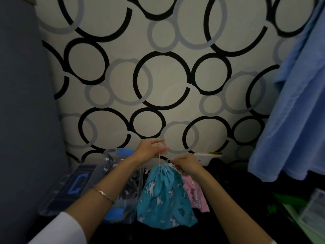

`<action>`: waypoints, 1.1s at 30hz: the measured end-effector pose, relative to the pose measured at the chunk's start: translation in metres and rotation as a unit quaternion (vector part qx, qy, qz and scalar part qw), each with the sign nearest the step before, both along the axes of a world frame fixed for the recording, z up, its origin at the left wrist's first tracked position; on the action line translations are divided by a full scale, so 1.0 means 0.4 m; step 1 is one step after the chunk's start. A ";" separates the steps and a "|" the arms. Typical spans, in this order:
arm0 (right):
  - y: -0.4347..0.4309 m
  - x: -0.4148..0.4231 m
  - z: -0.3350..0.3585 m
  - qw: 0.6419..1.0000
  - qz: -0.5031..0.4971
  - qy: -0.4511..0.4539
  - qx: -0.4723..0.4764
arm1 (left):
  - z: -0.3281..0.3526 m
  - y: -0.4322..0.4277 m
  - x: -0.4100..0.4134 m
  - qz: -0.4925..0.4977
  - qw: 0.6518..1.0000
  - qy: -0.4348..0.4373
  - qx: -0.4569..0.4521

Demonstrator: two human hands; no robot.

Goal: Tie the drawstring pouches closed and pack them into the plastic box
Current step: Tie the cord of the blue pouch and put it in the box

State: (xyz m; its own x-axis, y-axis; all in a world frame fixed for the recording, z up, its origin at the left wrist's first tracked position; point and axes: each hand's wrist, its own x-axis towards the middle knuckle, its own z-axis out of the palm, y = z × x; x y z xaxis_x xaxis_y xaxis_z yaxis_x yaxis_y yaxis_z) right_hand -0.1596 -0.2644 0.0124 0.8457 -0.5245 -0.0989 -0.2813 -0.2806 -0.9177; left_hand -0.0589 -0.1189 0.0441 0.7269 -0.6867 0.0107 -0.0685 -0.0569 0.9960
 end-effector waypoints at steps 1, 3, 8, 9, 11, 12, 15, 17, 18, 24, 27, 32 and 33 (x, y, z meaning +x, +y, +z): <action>0.006 0.007 0.000 1.000 0.005 0.010 -0.019 | 0.006 -0.003 -0.006 -0.016 1.000 -0.010 -0.009; 0.014 0.016 0.006 0.999 0.000 0.021 -0.049 | 0.014 -0.008 -0.012 -0.033 0.999 -0.025 -0.034; 0.028 0.023 0.017 0.995 0.050 0.062 -0.057 | 0.072 -0.021 -0.020 -0.043 0.990 -0.125 -0.052; 0.034 0.023 0.020 0.992 0.072 0.077 -0.062 | 0.093 -0.026 -0.020 -0.051 0.987 -0.144 -0.051; 0.048 0.022 0.026 0.987 0.117 0.095 -0.061 | 0.135 -0.040 -0.018 -0.065 0.981 -0.174 -0.051; 0.055 0.020 0.027 0.985 0.141 0.095 -0.038 | 0.156 -0.049 -0.019 -0.071 0.979 -0.183 -0.052; 0.076 0.013 0.028 0.971 0.215 0.077 0.070 | 0.209 -0.080 -0.025 -0.092 0.975 -0.195 -0.048; 0.090 0.006 0.030 0.966 0.244 0.063 0.066 | 0.231 -0.099 -0.030 -0.114 0.975 -0.188 -0.041; 0.098 0.004 0.030 0.967 0.245 0.057 0.051 | 0.238 -0.108 -0.033 -0.129 0.974 -0.181 -0.035; 0.119 -0.002 0.017 0.970 0.241 0.006 0.035 | 0.206 -0.152 -0.036 -0.206 0.975 -0.085 -0.009; 0.117 -0.003 0.014 0.973 0.220 -0.029 0.069 | 0.150 -0.139 -0.005 -0.123 0.972 -0.167 0.110; 0.091 -0.019 0.029 0.970 0.217 -0.048 0.097 | 0.034 -0.046 0.039 -0.145 0.935 -0.186 0.265; 0.085 -0.020 0.032 0.970 0.212 -0.048 0.104 | 0.010 -0.028 0.033 -0.184 0.937 -0.157 0.251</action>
State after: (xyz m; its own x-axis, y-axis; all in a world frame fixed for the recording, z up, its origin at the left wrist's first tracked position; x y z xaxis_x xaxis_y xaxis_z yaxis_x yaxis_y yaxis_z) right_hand -0.1675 -0.2303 0.0253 0.9918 -0.1037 -0.0751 -0.0910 -0.1585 -0.9832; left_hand -0.0455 -0.1302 0.0483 0.4548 -0.8661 -0.2075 -0.4603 -0.4281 0.7778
